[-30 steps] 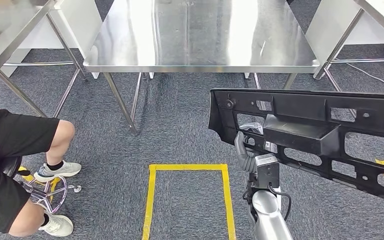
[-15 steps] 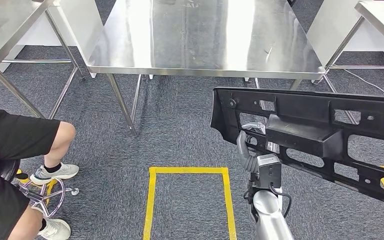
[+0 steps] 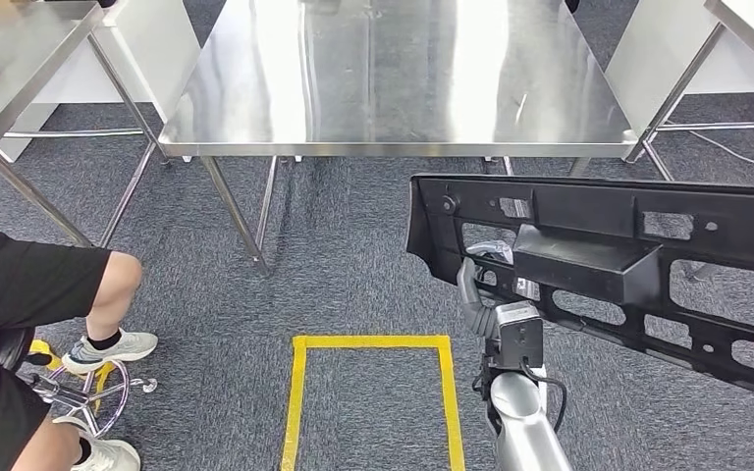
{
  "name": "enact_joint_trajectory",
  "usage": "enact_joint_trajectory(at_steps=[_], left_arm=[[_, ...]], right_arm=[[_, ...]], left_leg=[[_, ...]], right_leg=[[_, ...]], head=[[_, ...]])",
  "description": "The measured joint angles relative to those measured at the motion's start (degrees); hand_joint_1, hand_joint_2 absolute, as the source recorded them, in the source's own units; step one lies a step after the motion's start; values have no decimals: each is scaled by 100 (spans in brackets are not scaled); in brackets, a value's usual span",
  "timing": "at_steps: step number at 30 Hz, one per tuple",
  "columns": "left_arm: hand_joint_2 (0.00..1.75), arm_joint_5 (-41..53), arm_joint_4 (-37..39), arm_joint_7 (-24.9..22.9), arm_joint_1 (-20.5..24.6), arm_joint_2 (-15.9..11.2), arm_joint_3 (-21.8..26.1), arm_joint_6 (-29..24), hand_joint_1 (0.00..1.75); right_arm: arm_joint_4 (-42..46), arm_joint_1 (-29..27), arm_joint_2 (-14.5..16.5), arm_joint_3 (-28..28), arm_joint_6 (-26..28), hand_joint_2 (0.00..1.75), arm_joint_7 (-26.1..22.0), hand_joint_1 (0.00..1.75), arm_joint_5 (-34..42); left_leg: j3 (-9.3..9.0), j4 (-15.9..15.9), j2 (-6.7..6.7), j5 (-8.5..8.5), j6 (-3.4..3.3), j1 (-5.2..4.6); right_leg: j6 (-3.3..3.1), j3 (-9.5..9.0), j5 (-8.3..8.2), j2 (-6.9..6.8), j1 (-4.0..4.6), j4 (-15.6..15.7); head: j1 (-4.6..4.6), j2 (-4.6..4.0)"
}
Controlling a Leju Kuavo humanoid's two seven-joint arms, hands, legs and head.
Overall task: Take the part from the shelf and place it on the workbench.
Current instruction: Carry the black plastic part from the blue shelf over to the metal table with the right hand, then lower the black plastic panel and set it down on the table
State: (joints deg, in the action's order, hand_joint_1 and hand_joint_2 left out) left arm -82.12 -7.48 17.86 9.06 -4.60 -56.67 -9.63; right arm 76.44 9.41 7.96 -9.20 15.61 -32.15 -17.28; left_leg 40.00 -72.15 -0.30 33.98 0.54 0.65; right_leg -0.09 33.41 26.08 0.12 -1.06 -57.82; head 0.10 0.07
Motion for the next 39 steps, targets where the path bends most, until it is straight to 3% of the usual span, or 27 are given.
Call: enact_joint_trajectory(at_steps=[1,2,4,6,7,11,13,15,16,17,18,20,22,25,27,29,31,32,33,35,36,37,39], left_arm=[[175,-4,0,0,-14,0,0,-2,0],[175,-6,0,0,-23,0,0,-2,0],[175,-6,0,0,-28,-3,0,-5,0],[175,-6,0,1,-20,-7,0,-10,0],[175,-8,0,1,-16,-7,-1,-12,0],[175,-46,0,5,-9,-4,0,-32,0],[175,-76,-1,15,0,-3,0,-48,0],[175,-97,-1,22,3,-2,-1,-62,0],[175,-105,-1,24,0,1,-2,-67,0],[175,-117,0,24,-3,5,-4,-71,0],[175,-130,0,24,-5,13,-6,-75,0],[175,-150,1,24,-4,26,-17,-80,0],[175,-156,2,24,2,26,-37,-81,0],[175,-155,2,19,11,24,-78,-81,0],[175,-151,1,10,23,26,-114,-80,0],[175,-147,1,0,34,27,-150,-81,0],[175,-149,1,-9,31,27,-173,-86,0],[175,-153,2,-12,26,27,-178,-88,0],[175,-157,2,-14,23,26,-182,-90,0],[175,-165,2,-15,24,24,-187,-92,0],[175,-173,2,-15,27,23,-187,-93,0],[175,-182,2,-15,31,23,-189,-94,0],[175,-202,2,-14,38,26,-190,-89,0]], right_arm=[[-7,-2,2,-2,-2,175,0,175,-1],[-13,-4,4,-4,-3,175,0,175,-1],[-16,-3,9,-5,-3,175,0,175,-1],[-18,5,12,-7,-3,175,0,175,-1],[-21,11,13,-8,-5,175,0,175,-1],[-47,38,21,-27,-16,175,-1,175,24],[-66,70,27,-31,-10,175,-3,175,49],[-107,84,23,-32,10,175,-11,175,73],[-133,81,19,-32,27,175,-15,175,88],[-157,79,15,-33,46,175,-19,175,105],[-175,79,11,-33,63,175,-22,175,123],[-191,83,7,-33,81,175,-26,175,150],[-197,82,2,-32,93,175,-27,175,167],[-186,52,-11,-25,112,175,-26,175,182],[-155,33,-16,-22,115,175,-21,175,181],[-137,10,-18,-23,113,175,-17,175,180],[-137,-29,-25,-24,109,175,-17,175,182],[-138,-50,-29,-24,107,175,-17,175,182],[-138,-66,-32,-24,104,175,-17,175,184],[-138,-78,-36,-24,101,175,-17,175,185],[-140,-75,-37,-24,100,175,-19,175,186],[-144,-67,-39,-24,98,175,-22,175,189],[-161,-51,-43,-26,92,175,-40,175,198]], left_leg=[[152,-200,1,6,3,0],[204,-192,3,-100,-3,0],[-32,460,5,-561,-43,-1],[-360,1164,7,-853,-90,-21],[-445,1331,5,-886,-113,-38],[-535,1439,-2,-872,-232,-54],[-598,1487,5,-866,-299,-26],[-620,1488,4,-832,-335,-25],[-632,1487,-1,-814,-338,-24],[-652,1485,-9,-794,-333,-22],[-683,1484,-17,-771,-320,-17],[-760,1480,-30,-707,-272,-18],[-805,1471,-34,-642,-208,-43],[-824,1482,-24,-583,-124,-39],[-744,1286,-11,-463,-60,-12],[-416,640,-1,-192,-12,1],[37,-86,2,7,14,3],[172,-217,3,-38,14,4],[191,-114,5,-201,7,5],[-74,626,11,-695,-32,6],[-240,993,13,-857,-53,-3],[-360,1236,11,-938,-76,-15],[-434,1348,2,-906,-128,-53]], right_leg=[[-13,-20,18,2,8,-1],[-19,-45,37,7,13,-1],[-4,-115,88,19,17,-1],[44,-163,143,26,52,-8],[72,-168,161,27,66,-9],[180,-131,229,19,64,-74],[192,116,415,13,64,-545],[186,574,656,14,54,-1337],[205,762,703,13,44,-1610],[243,853,659,12,33,-1684],[296,811,515,10,21,-1496],[386,471,105,-8,-3,-662],[356,203,-118,-17,0,-89],[214,145,-107,-1,8,-15],[126,88,-76,9,-22,0],[44,19,-29,8,-29,5],[-4,-36,22,6,-12,4],[-11,-67,49,10,-7,4],[-8,-107,80,17,-3,3],[22,-203,153,30,-3,4],[48,-238,190,35,18,2],[78,-258,219,38,34,0],[140,-268,257,42,56,9]], head=[[-1,0],[-1,0],[0,0],[3,0],[6,0],[9,0],[15,0],[18,0],[16,0],[16,0],[16,0],[19,0],[16,0],[11,0],[5,0],[1,0],[0,0],[0,0],[-1,0],[0,0],[2,0],[3,0],[4,0]])
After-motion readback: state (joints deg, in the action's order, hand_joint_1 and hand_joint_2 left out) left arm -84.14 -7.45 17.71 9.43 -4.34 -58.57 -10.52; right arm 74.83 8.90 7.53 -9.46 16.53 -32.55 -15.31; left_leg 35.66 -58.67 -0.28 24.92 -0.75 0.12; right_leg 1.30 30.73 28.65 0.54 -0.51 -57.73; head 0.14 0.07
